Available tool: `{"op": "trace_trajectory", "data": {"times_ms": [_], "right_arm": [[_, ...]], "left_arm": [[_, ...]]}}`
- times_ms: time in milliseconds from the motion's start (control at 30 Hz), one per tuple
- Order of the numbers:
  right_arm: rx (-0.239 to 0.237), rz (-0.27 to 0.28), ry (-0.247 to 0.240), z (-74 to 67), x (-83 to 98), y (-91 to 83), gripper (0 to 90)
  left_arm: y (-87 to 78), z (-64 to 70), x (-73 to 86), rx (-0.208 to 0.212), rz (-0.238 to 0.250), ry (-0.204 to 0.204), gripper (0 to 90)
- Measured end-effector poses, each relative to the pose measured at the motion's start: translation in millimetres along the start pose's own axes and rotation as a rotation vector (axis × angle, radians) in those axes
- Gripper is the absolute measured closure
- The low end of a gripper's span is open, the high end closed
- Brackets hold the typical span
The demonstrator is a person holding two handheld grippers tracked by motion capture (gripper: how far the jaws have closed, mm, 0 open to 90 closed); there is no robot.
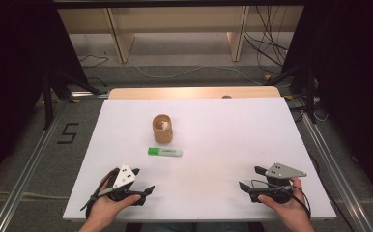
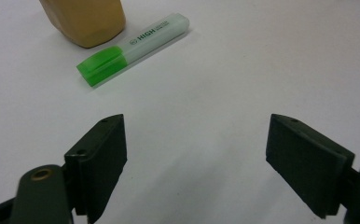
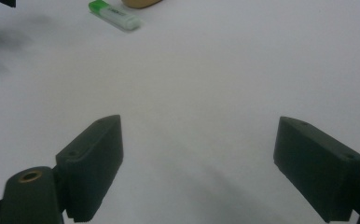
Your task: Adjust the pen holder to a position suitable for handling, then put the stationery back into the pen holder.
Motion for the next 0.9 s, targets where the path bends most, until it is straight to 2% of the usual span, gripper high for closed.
{"op": "trace_trajectory", "data": {"times_ms": [133, 400, 700, 900], "right_arm": [[0.003, 0.001, 0.004, 0.0, -1.6, 1.5, 16.6], [0.006, -0.003, 0.007, 0.7, -3.1, 3.0, 16.6], [0.006, 0.012, 0.0, 2.4, -1.8, -0.8, 16.6], [0.011, 0.011, 0.003, 1.8, -3.3, 0.5, 16.5]], "left_arm": [[-0.1, 1.1, 0.9, 0.004, 0.0, 0.018, 21.3], [-0.6, 0.1, 2.3, 0.0, 0.002, 0.008, 23.9], [1.8, 2.6, -0.4, 0.001, 0.004, 0.015, 25.9], [2.2, 1.9, -0.5, 0.009, 0.011, 0.016, 32.9]]}}
Point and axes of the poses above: each handheld gripper's, and its own axes: y roughly forward along the jaws, x roughly out of its underside, z roughly to its right, the point moved 5 cm from there along y, roughly forward along the jaws, and after that the axes turned 7 degrees about -z, right-handed, at the moved point
